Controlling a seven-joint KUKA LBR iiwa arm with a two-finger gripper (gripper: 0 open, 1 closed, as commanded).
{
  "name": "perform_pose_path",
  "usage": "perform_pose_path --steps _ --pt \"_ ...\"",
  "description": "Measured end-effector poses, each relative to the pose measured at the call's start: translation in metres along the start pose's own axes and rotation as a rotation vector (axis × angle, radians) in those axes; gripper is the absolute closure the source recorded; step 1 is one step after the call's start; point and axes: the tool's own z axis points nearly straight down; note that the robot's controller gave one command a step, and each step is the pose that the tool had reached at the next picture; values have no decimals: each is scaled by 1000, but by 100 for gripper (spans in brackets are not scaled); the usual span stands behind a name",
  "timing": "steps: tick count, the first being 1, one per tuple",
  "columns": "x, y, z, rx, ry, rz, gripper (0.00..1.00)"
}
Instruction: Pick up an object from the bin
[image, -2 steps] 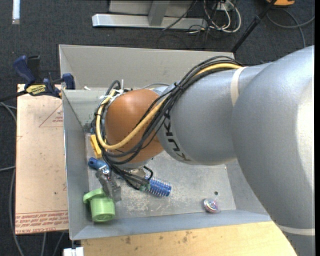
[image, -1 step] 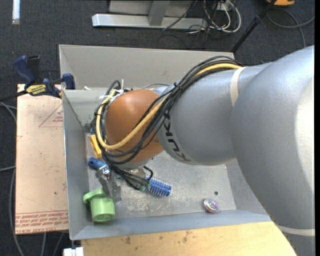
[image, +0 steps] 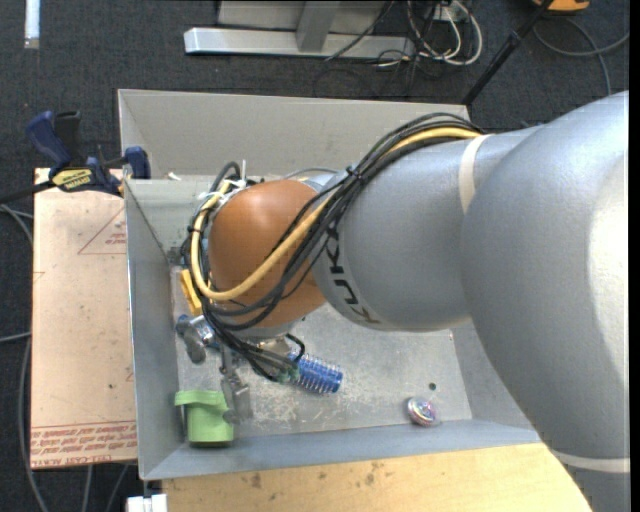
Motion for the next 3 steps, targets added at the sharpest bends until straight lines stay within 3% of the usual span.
perform_pose_path --steps 1,2,3 --pt "14 -8 81 1 -6 34 0" --pt "15 -9 78 2 3 35 100" --pt "0 4 -60 0 -10 9 100"
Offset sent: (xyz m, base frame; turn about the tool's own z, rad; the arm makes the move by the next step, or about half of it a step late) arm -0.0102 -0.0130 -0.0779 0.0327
